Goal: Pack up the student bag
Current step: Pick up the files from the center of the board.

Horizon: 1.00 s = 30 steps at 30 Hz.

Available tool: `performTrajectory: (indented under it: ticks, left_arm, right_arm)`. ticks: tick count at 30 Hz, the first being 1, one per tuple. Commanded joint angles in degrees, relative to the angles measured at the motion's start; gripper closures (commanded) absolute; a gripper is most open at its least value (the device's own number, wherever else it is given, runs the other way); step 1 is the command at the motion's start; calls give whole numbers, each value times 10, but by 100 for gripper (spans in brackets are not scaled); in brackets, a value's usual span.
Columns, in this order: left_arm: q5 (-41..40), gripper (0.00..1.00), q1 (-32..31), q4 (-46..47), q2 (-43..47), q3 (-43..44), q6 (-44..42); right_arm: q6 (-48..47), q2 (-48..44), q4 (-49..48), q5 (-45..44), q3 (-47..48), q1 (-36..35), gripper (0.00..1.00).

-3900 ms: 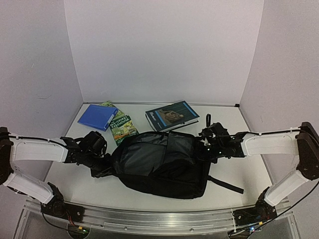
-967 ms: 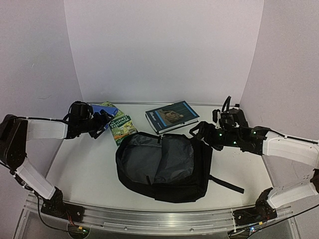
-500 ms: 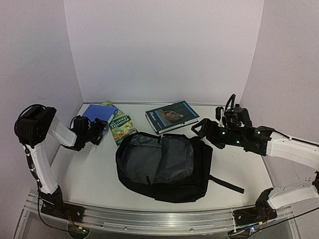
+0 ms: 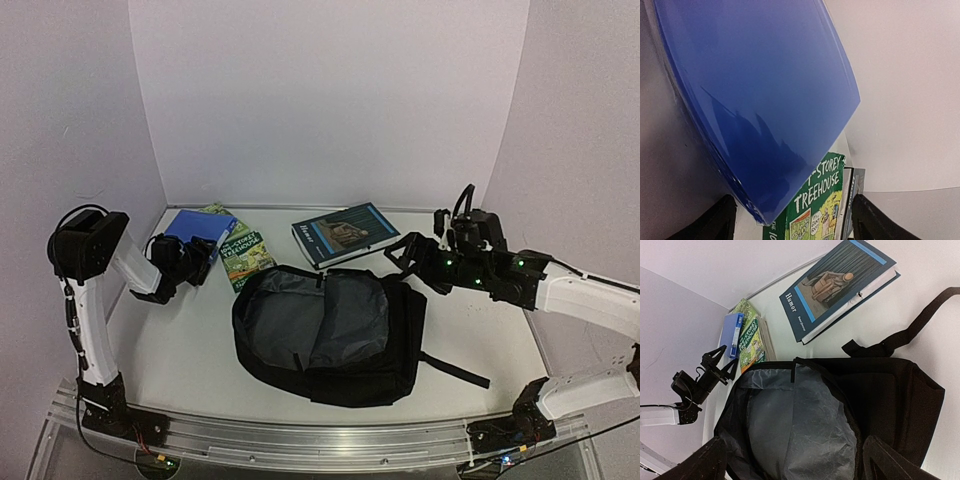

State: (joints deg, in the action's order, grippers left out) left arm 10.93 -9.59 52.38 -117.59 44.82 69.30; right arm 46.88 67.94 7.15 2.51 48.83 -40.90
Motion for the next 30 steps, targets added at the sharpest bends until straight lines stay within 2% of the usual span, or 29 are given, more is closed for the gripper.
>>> performTrajectory:
  ticks: [1,8,12,17,20,23,30]
  left_arm:
    - [8,28,10,12,-25,20,3]
    - [16,49,14,17,-22,36,-33]
    - [22,66,13,7,6,37,-71]
    - [31,80,14,-12,58,25,-114]
    - [40,85,14,-38,103,13,-137]
    - [73,87,14,-76,153,4,-165]
    - [193,90,13,-249,292,15,-257]
  right_arm:
    - [5,4,-6,-10,29,2,6]
    - [7,7,-5,-12,33,2,6]
    - [8,9,-5,-12,33,2,6]
    - [6,10,-4,-12,35,1,6]
    - [5,8,-3,-13,36,2,6]
    - [-2,8,0,-15,40,2,6]
    - [-60,21,6,24,68,2,5]
